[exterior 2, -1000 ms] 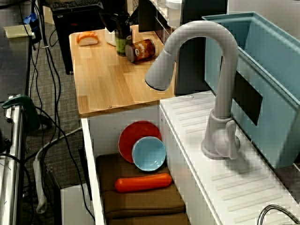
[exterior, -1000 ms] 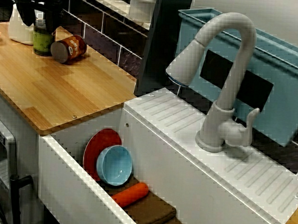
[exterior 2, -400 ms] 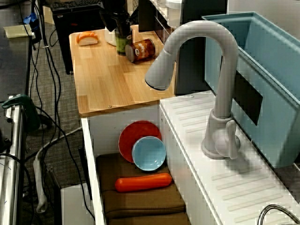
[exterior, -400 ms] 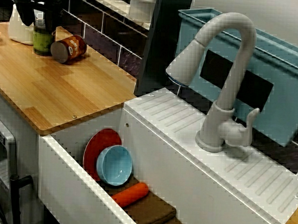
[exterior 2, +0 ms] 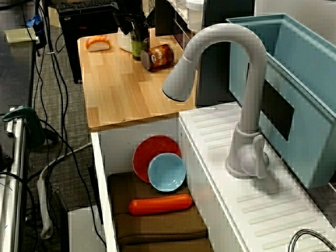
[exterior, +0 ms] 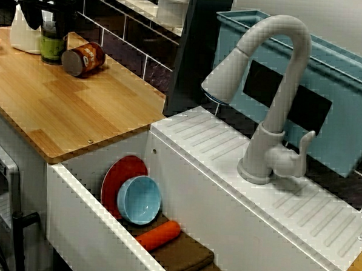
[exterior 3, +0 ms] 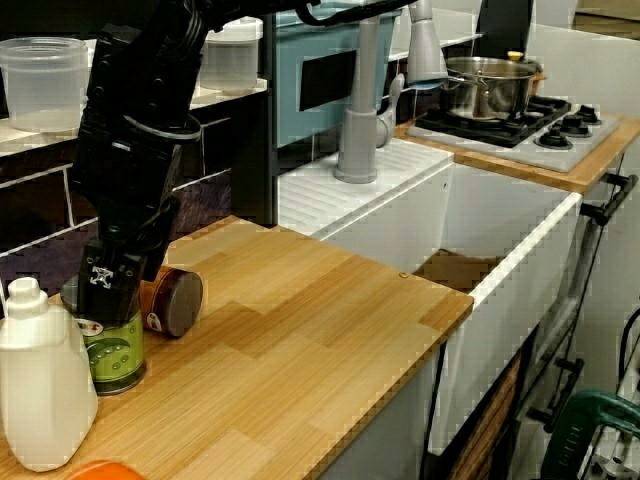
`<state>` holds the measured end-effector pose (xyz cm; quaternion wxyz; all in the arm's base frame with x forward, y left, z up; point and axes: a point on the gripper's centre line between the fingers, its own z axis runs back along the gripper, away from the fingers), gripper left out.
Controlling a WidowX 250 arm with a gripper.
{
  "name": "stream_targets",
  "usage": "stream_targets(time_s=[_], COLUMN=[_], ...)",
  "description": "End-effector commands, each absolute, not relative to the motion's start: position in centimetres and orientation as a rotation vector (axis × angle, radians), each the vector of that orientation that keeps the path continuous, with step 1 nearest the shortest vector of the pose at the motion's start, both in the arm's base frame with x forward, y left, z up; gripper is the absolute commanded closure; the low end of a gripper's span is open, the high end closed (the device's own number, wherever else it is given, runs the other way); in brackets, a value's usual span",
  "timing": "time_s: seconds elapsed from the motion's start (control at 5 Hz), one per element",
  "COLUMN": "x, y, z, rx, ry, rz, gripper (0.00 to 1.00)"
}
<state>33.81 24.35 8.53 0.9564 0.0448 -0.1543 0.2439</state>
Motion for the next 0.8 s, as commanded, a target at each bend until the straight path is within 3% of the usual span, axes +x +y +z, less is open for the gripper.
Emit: stream_targets(time_s=[0.0, 0.6], x=[33.25, 32.73], y=[25.44, 25.46], z=[10.98, 11.62], rx=[0.106, 0.089], ry=[-0.344, -0.338], rz=[0.496, 0.5], gripper=[0.0, 0.0])
